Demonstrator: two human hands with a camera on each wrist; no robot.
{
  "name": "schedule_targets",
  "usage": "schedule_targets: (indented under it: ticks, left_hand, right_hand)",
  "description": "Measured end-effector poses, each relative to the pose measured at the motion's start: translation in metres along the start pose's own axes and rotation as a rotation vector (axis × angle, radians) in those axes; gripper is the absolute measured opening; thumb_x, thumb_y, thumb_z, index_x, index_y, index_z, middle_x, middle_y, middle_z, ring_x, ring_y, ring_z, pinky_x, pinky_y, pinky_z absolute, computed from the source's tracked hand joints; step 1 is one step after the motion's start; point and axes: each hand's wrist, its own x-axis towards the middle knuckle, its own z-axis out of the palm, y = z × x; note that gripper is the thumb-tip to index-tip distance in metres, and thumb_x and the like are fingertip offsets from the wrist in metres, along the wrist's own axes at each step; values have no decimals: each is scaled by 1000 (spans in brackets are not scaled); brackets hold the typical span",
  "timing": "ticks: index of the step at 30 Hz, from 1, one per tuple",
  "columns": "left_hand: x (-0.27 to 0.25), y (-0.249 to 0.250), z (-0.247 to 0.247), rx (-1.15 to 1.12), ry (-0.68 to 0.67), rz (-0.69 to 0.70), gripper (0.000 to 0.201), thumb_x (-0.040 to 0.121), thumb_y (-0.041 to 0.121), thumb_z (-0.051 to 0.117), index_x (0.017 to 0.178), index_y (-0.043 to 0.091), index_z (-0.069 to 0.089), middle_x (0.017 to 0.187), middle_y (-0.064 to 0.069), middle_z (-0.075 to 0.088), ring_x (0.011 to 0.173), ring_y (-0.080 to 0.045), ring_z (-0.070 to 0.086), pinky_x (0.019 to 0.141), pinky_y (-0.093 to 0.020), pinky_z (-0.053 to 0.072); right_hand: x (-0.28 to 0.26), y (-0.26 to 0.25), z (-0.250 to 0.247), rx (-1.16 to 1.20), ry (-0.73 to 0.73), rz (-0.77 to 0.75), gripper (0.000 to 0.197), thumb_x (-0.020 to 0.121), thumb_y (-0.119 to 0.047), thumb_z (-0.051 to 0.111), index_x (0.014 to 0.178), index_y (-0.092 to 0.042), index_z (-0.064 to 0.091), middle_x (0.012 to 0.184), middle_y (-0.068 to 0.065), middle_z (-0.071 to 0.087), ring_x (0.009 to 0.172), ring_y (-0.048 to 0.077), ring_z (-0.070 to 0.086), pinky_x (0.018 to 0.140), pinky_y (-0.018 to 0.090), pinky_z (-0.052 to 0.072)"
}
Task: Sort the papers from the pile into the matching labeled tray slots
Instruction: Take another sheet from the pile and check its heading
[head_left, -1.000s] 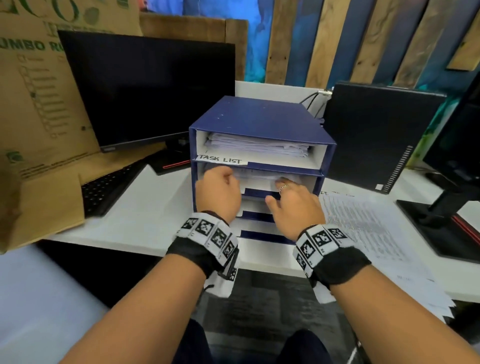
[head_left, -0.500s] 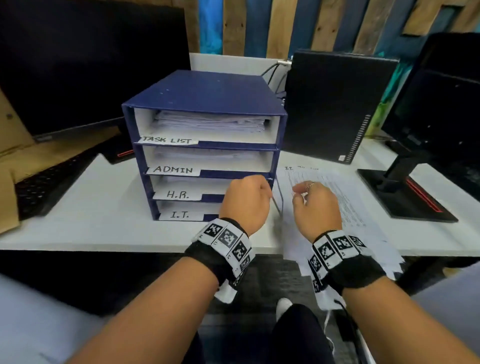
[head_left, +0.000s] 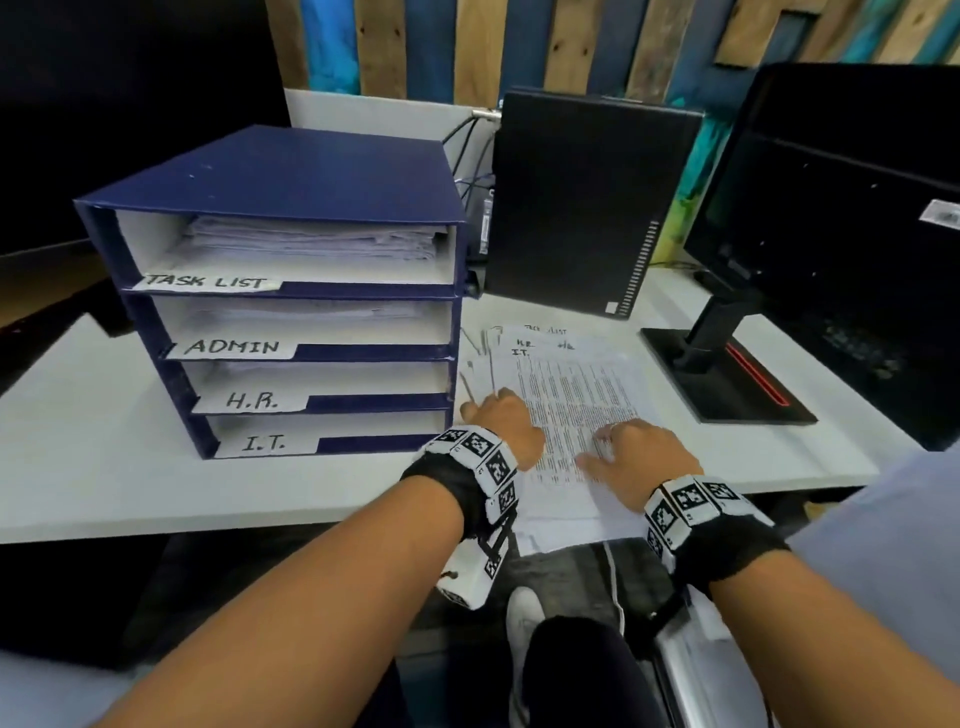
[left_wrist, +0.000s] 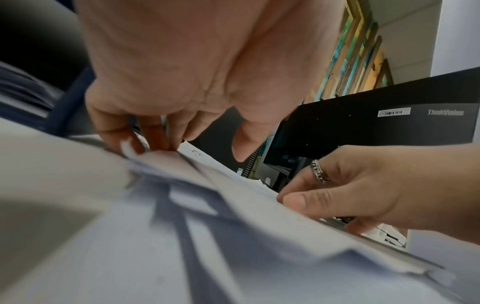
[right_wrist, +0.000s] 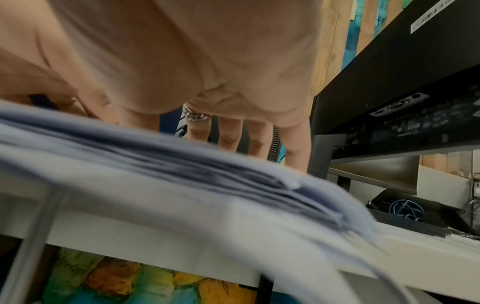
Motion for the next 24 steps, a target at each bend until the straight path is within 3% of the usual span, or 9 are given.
schedule_targets:
  ticks: [6, 10, 14, 17, 20, 22, 24]
  left_hand:
    - [22, 8, 7, -16, 72, -54, 18, 91, 18, 47, 107, 10, 49, 112, -9, 57, 114, -33, 49, 103, -39, 29]
    - [33, 24, 9, -66, 68, -228, 41, 91, 29, 54, 126, 9, 47, 127, -13, 52, 122, -34, 47, 102, -43, 35]
    - [43, 27, 6, -170, 71, -323, 37, 88, 29, 56, 119, 9, 52, 127, -16, 53, 121, -35, 45, 103, -49, 39]
    - [43, 27, 6, -153, 111, -355, 44, 91, 24, 57, 129, 5, 46, 134, -17, 47, 123, -35, 44, 104, -43, 40]
    - [41, 27, 3, -265, 181, -345, 50, 91, 15, 60, 135, 3, 39, 134, -18, 41, 115, -33, 53, 95, -36, 46]
    - [38, 28, -2, -366, 181, -288, 38, 92, 13, 61, 126, 2, 49, 124, -16, 55, 107, -30, 60, 83, -33, 50]
    - [31, 29, -4, -414, 190, -193, 21, 92, 15, 61, 111, 5, 61, 106, -12, 66, 90, -26, 64, 72, -30, 51]
  right_hand:
    - [8, 11, 2, 33, -9, -33, 64, 81, -75, 55, 130, -34, 61, 133, -6, 59, 117, 22, 58, 97, 46, 51]
    - [11, 11, 0, 15, -22, -62, 61, 81, -75, 56, 123, -30, 64, 123, -4, 63, 109, 22, 61, 92, 43, 54]
    - [11, 11, -3, -18, -34, -81, 58, 83, -72, 55, 118, -26, 66, 117, -2, 65, 104, 21, 62, 88, 40, 55]
    - [12, 11, -4, -39, -38, -94, 59, 85, -71, 54, 121, -25, 64, 118, -2, 63, 105, 21, 62, 89, 37, 54]
    - [12, 11, -7, -42, -42, -105, 57, 86, -69, 55, 121, -24, 64, 119, -1, 63, 105, 21, 62, 88, 34, 53]
    - [12, 12, -5, -26, -39, -107, 58, 87, -69, 54, 124, -25, 62, 123, -1, 61, 108, 21, 61, 89, 34, 52]
    - [10, 15, -2, 19, -59, -92, 61, 86, -72, 52, 129, -29, 59, 131, -3, 56, 115, 22, 57, 95, 42, 50]
